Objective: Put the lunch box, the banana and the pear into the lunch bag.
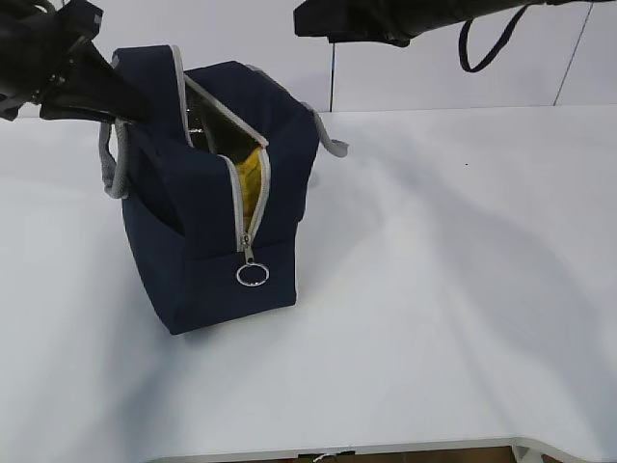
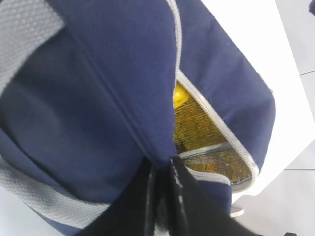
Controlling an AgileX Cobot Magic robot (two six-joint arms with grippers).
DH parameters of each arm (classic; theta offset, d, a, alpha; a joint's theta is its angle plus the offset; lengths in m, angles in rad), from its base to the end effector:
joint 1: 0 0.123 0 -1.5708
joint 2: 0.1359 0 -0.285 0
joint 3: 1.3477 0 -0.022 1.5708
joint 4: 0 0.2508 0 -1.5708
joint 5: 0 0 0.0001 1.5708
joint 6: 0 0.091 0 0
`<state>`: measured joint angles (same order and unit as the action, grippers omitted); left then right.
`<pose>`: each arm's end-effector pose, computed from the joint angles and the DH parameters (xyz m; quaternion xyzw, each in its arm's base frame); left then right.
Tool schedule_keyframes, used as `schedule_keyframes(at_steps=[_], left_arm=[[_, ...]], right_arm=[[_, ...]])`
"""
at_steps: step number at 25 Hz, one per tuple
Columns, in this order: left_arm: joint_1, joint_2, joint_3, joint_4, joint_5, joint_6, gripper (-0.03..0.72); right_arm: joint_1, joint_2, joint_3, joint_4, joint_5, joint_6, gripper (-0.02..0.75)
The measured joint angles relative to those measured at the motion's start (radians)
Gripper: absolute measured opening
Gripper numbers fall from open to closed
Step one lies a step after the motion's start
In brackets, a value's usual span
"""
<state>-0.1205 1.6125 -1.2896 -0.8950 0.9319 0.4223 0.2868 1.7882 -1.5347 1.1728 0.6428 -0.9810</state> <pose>0.3320 -0.0977 0.3092 0.0602 0.9001 -0.3604 0.2374 0.3865 0.1665 0.3376 -0.2260 0.7935 0.3391 0.4519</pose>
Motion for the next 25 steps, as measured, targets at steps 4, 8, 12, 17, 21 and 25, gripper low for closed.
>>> schedule_keyframes(at_steps=[4, 8, 12, 17, 21, 25], left_arm=[[0.0, 0.0, 0.0, 0.002, 0.0, 0.002, -0.003], [0.0, 0.0, 0.0, 0.002, 0.0, 0.004, -0.003], [0.0, 0.0, 0.0, 0.002, 0.0, 0.004, -0.003], [0.0, 0.0, 0.0, 0.002, 0.0, 0.006, -0.003], [0.0, 0.0, 0.0, 0.002, -0.002, 0.006, -0.003], [0.0, 0.0, 0.0, 0.002, -0.01, 0.006, -0.003]], right_arm=[[0.0, 0.08, -0.148, -0.217, 0.166, 0.183, 0.414], [0.0, 0.158, -0.255, -0.296, 0.245, 0.253, 0.414], [0.0, 0.192, -0.318, -0.346, 0.281, 0.313, 0.414], [0.0, 0.241, -0.386, -0.36, 0.383, 0.34, 0.414], [0.0, 0.249, -0.394, -0.363, 0.394, 0.344, 0.414], [0.0, 0.259, -0.396, -0.353, 0.394, 0.344, 0.414]])
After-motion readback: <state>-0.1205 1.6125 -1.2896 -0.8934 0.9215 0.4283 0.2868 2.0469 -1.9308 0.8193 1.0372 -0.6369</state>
